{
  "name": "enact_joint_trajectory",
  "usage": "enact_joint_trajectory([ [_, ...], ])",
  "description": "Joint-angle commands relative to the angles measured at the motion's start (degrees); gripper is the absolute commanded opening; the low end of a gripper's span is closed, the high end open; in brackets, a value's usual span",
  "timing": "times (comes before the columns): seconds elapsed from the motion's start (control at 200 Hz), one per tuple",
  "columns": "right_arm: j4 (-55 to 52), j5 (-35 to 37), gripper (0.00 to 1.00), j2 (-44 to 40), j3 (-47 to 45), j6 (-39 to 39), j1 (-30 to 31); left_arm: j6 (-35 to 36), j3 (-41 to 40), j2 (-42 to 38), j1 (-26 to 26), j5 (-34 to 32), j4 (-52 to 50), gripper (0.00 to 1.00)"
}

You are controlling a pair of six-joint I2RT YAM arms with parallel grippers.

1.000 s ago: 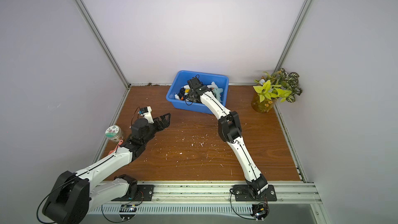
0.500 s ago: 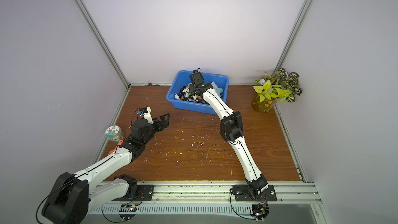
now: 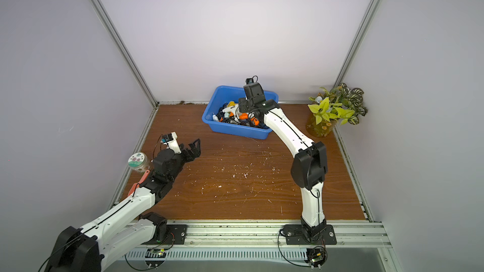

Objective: Put the hot melt glue gun into the storage box
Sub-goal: Place the hot melt adhesive gun in the storage box, then reset both arms

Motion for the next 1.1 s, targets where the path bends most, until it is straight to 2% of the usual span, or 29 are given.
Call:
enact_joint_trajectory([
  [0.0, 13.87, -1.44, 0.99, -10.75, -17.41, 0.87, 0.09, 3.36, -2.01, -3.01, 0.09, -3.96, 1.02, 1.00],
  [0.105, 24.46, -0.46, 0.99, -22.80, -35.50, 0.54, 0.13, 5.05, -4.21, -5.65, 0.12, -5.22, 3.35, 1.00],
  [0.26, 32.83, 7.50, 0.99, -38.49, -56.47, -1.64, 0.04, 8.91, -8.72, -9.85, 0.02, -6.34, 7.88, 1.00],
  [0.485, 37.42, 20.16, 1.00, -58.93, -76.64, -4.09, -0.47, 14.89, -13.97, -15.16, 0.10, -6.67, 11.76, 1.00],
  [0.615, 43.91, 23.43, 1.00, -68.44, -86.56, -9.25, -0.74, 18.23, -15.25, -16.36, 0.10, -8.38, 12.49, 1.00],
  [0.836, 59.87, 27.02, 0.99, -77.89, -100.61, -18.51, -1.31, 24.23, -18.72, -14.95, 0.06, -11.79, 18.53, 1.00],
  [0.961, 65.30, 27.33, 0.99, -79.42, -104.17, -21.43, -3.03, 27.55, -18.56, -12.03, 0.06, -13.62, 21.59, 1.00],
  [1.096, 67.91, 26.85, 0.99, -78.52, -105.41, -21.03, -6.92, 32.02, -18.66, -7.49, 0.29, -15.22, 27.55, 1.00],
])
